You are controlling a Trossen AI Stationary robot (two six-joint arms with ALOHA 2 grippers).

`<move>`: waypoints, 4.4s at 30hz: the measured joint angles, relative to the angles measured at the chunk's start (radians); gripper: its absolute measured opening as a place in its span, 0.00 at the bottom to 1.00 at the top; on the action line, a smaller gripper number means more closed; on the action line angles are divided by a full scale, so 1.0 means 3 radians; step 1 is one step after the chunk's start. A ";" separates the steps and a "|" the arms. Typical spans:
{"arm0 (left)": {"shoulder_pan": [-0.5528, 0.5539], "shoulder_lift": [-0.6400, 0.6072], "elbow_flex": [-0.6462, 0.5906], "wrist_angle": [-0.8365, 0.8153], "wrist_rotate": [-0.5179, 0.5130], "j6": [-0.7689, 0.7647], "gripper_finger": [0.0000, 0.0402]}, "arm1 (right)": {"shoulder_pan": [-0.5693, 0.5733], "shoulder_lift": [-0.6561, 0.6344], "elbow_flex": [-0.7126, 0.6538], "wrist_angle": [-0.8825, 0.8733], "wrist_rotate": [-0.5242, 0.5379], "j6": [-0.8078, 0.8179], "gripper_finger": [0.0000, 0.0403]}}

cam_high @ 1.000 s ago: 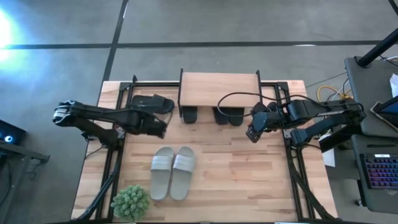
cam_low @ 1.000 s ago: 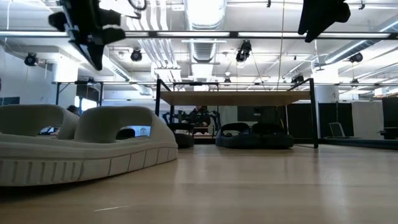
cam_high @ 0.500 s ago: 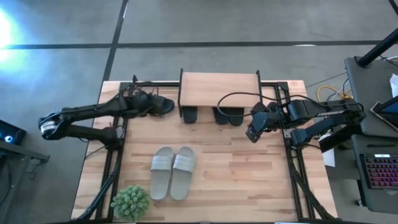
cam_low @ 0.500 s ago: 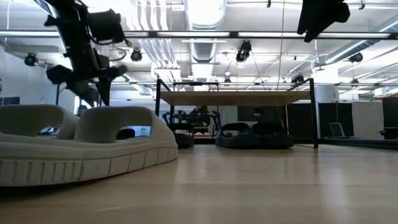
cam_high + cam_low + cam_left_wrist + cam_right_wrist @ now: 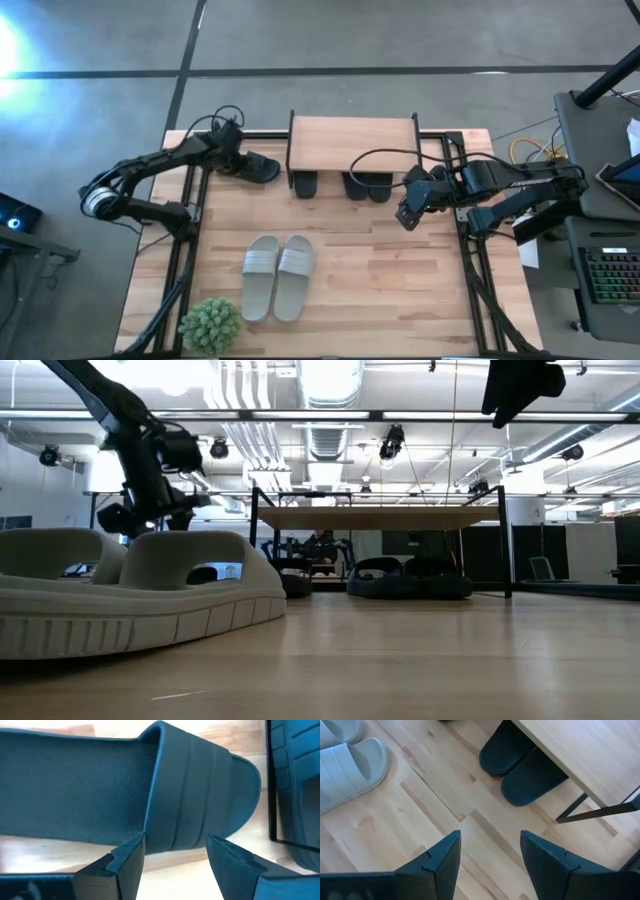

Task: Pick and place slides into the shelf
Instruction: Put the black slide under the shelf

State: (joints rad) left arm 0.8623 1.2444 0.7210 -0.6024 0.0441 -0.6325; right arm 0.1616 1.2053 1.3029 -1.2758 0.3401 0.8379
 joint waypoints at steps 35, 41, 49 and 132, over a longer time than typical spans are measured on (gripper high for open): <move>0.0404 0.0631 -0.0043 0.1159 0.0848 0.0584 0.49 | -0.0025 0.0001 0.0000 0.0004 0.0006 0.0089 0.49; 0.0402 0.0594 -0.0043 0.1275 0.0905 0.0647 0.38 | -0.0041 0.0001 0.0000 0.0003 0.0006 0.0089 0.49; 0.0406 0.0657 -0.0039 0.1336 0.0926 0.0759 0.05 | -0.0059 0.0001 0.0000 0.0003 0.0005 0.0089 0.49; -0.3576 0.1719 0.1214 0.2981 -0.0799 -0.1963 0.00 | 0.1284 -0.0055 -0.0005 -0.0631 -0.0608 0.2033 0.42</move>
State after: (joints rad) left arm -0.2104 1.7599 1.0853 0.2920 -0.1956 -1.2215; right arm 0.5466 1.1887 1.3014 -1.4652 0.1577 1.4479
